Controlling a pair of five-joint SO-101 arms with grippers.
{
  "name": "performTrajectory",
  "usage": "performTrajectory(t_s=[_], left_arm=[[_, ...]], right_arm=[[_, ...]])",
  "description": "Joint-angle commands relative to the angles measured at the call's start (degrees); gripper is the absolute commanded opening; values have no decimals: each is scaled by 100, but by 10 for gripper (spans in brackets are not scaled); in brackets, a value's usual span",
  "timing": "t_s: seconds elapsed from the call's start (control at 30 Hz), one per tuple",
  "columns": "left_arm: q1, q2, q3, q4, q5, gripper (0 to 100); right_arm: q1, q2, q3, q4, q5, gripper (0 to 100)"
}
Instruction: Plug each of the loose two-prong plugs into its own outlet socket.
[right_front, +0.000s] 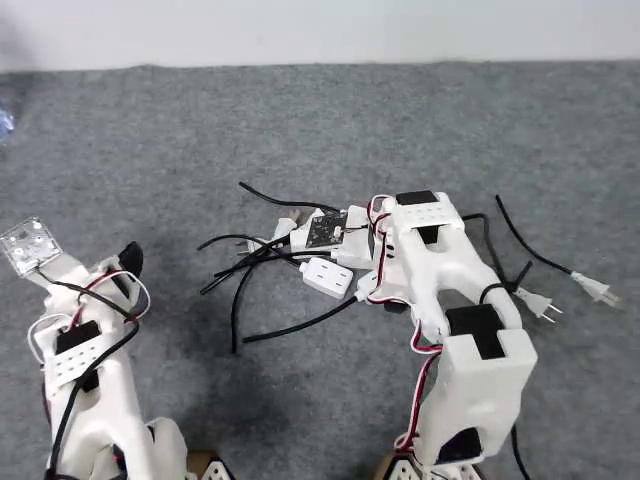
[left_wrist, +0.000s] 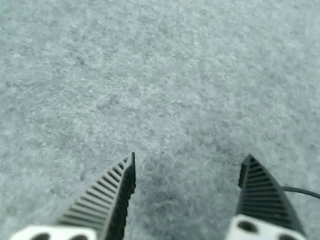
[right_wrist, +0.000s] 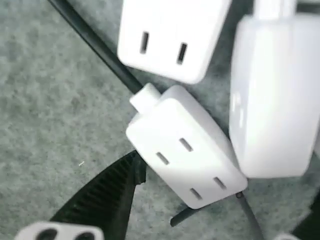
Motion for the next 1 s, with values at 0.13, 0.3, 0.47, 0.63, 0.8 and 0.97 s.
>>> performTrajectory(t_s=[0.13, 0.3, 0.47, 0.63, 0.8, 0.97], left_arm=[[53, -114, -110, -176, 53, 316], [62, -114, -110, -176, 53, 316], [141, -114, -110, -176, -70, 316], [211, -114, -110, -176, -114, 316], [211, -114, -110, -176, -114, 316], [211, -114, -110, -176, -114, 316]], right_arm=[[48, -22, -281, -92, 88, 84], [40, -84, -290, -31, 88, 45], [40, -84, -290, -31, 114, 13], [-171, -92, -404, 295, 79, 9], [-523, -92, -1073, 1534, 88, 68], [-796, -84, -1468, 1974, 132, 308]])
